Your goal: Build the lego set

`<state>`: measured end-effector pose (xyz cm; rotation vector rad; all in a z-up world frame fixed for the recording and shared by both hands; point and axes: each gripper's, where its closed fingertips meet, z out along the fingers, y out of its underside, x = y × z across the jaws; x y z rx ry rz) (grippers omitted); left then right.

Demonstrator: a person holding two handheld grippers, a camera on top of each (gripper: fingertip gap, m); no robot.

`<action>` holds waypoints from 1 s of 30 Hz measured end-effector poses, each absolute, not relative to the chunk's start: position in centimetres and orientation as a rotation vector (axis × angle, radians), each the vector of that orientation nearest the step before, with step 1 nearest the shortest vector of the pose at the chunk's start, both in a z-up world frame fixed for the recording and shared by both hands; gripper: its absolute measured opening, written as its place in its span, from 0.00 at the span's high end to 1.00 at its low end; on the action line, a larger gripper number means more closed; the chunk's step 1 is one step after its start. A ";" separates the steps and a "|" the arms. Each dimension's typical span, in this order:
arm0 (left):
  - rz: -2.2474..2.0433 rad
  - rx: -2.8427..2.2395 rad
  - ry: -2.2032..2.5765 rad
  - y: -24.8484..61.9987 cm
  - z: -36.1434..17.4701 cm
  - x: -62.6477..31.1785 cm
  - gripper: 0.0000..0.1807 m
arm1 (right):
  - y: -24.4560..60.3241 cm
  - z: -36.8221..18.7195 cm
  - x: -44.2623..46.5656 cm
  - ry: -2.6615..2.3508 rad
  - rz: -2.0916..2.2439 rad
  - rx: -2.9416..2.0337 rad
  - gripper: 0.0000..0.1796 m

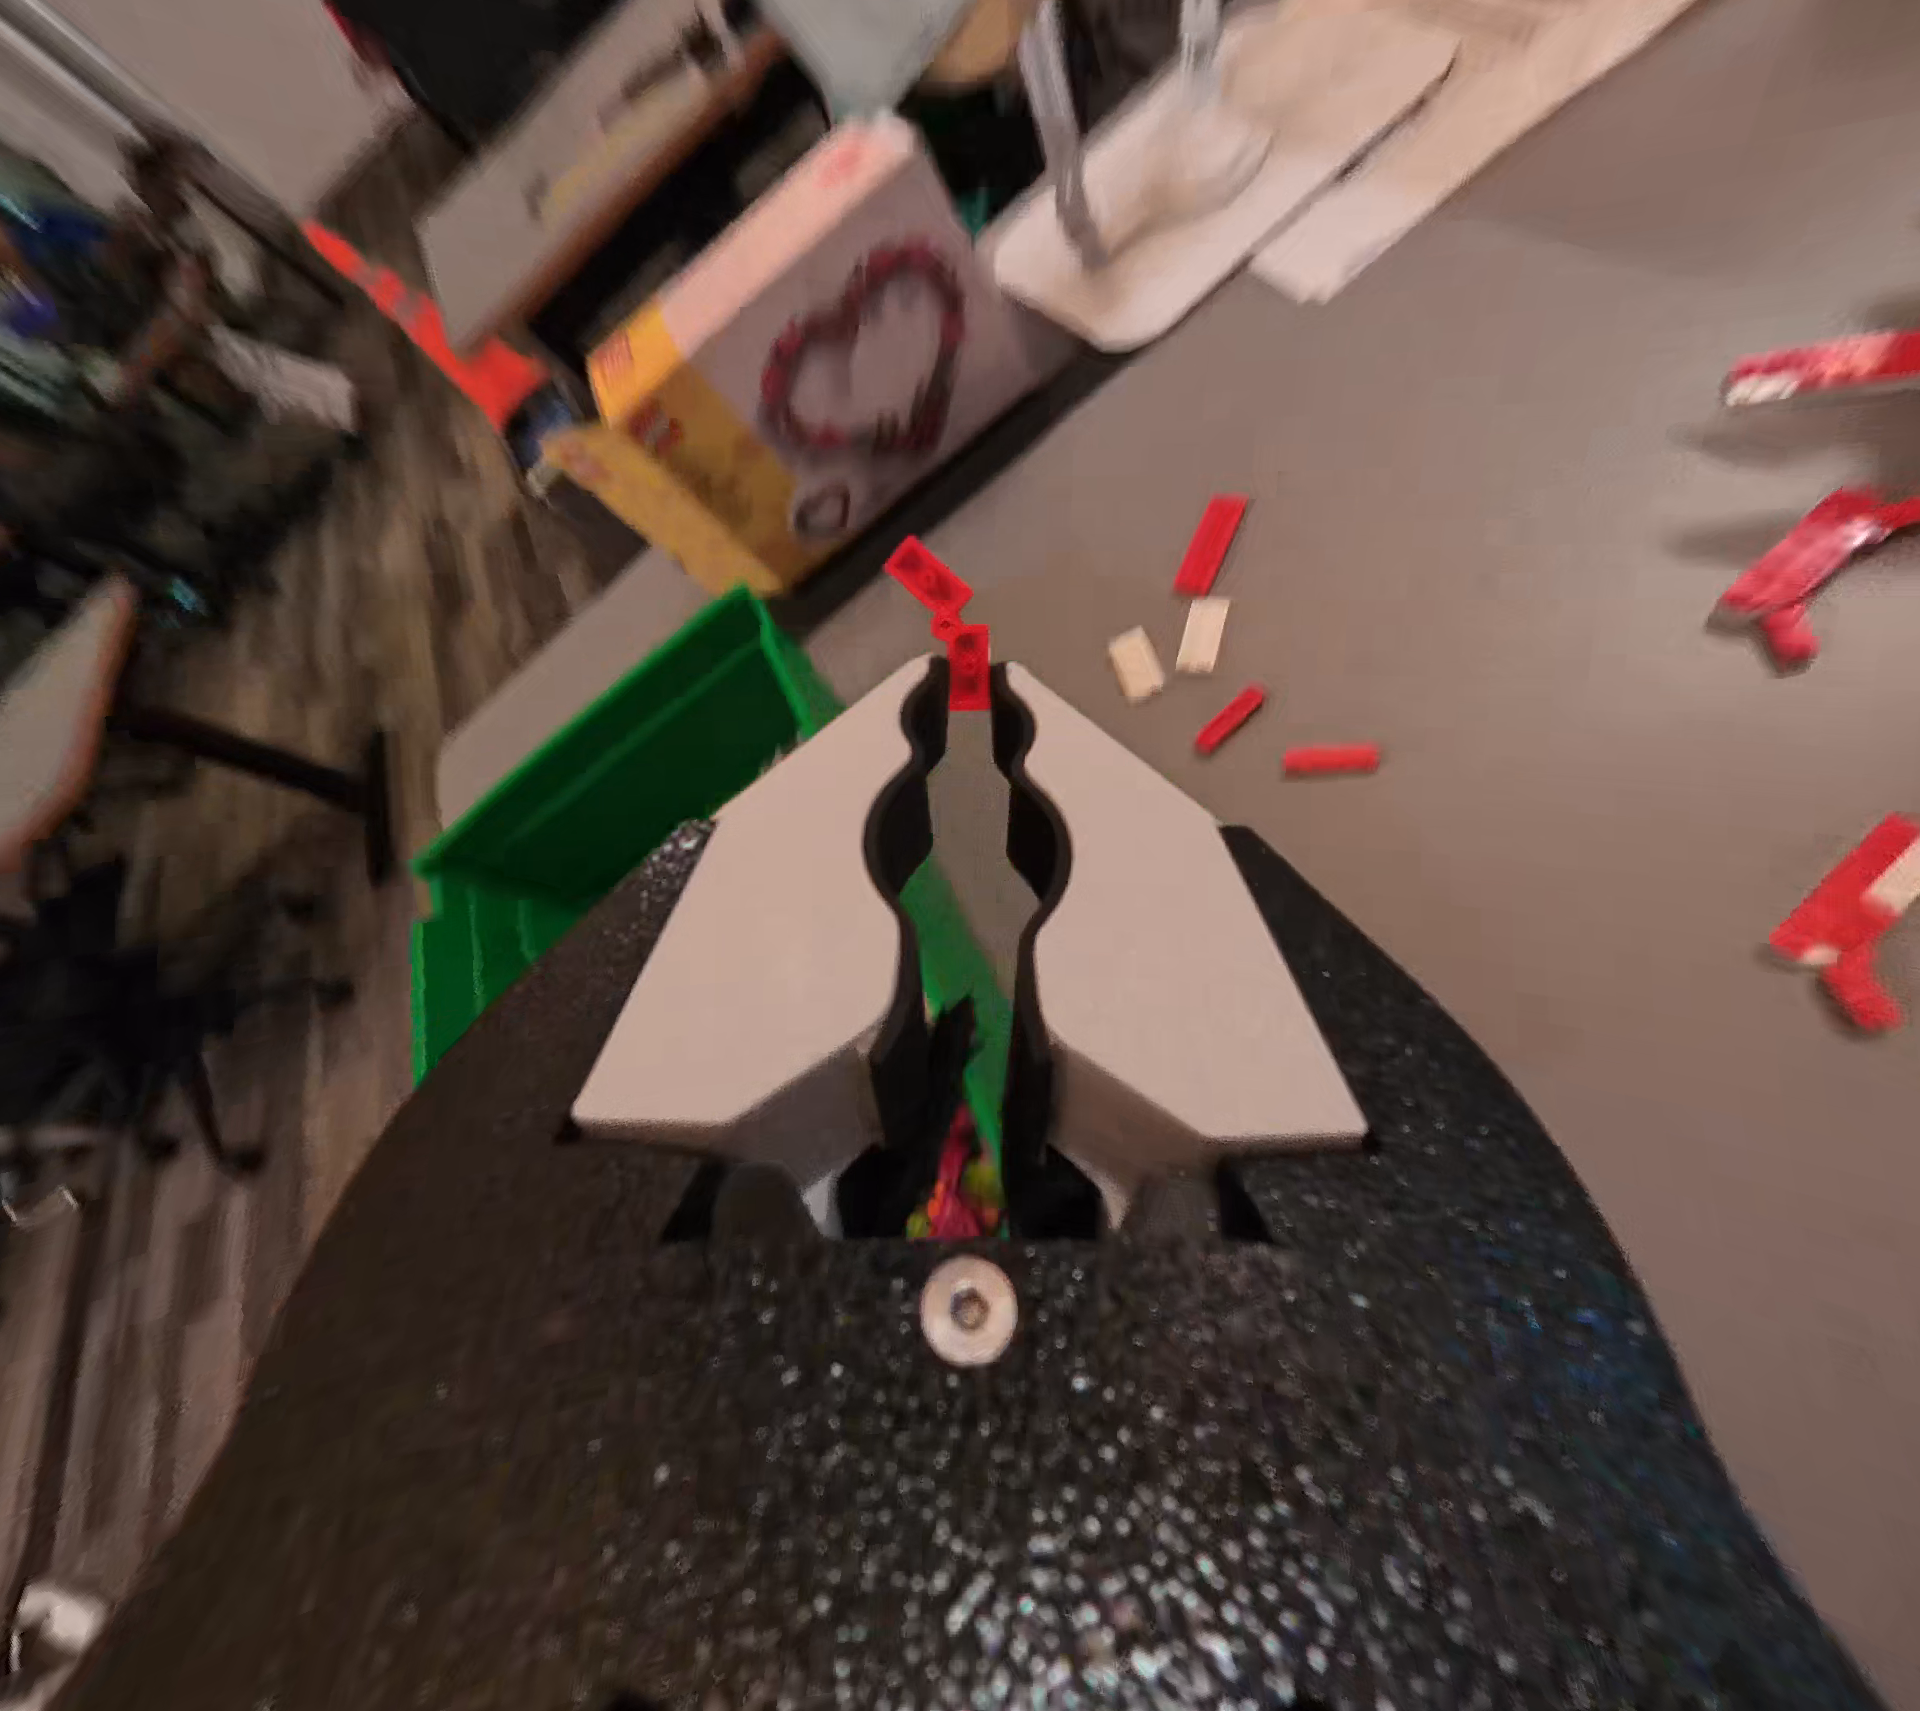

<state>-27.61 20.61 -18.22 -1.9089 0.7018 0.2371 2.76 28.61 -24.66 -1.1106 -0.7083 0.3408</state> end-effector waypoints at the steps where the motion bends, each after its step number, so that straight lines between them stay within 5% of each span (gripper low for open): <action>1: 0.269 -1.826 0.704 20.1 -17.4 -26.0 0.97 | 28.5 -24.6 2.7 -0.709 0.348 -1.110 0.68; 9: 0.653 -1.196 0.696 15.1 -15.0 -18.0 0.97 | 26.1 -23.5 1.2 -0.786 0.391 -1.018 0.76; 11: 0.716 -1.102 0.770 14.2 -16.2 -16.1 0.97 | 23.6 -22.4 -0.5 -0.842 0.555 -0.993 0.84; 16: 0.789 -0.947 0.969 13.4 -19.7 -12.1 0.97 | 14.1 -20.9 -6.3 -1.173 1.116 -1.109 0.83; 23: 0.692 -0.841 1.158 12.5 -22.7 -8.1 0.97 | 11.9 -21.4 -8.2 -1.238 1.178 -1.264 0.97; 30: 0.340 -1.098 1.145 11.9 -25.0 -8.7 0.91 | 11.9 -24.2 -6.8 -1.314 1.046 -1.364 0.99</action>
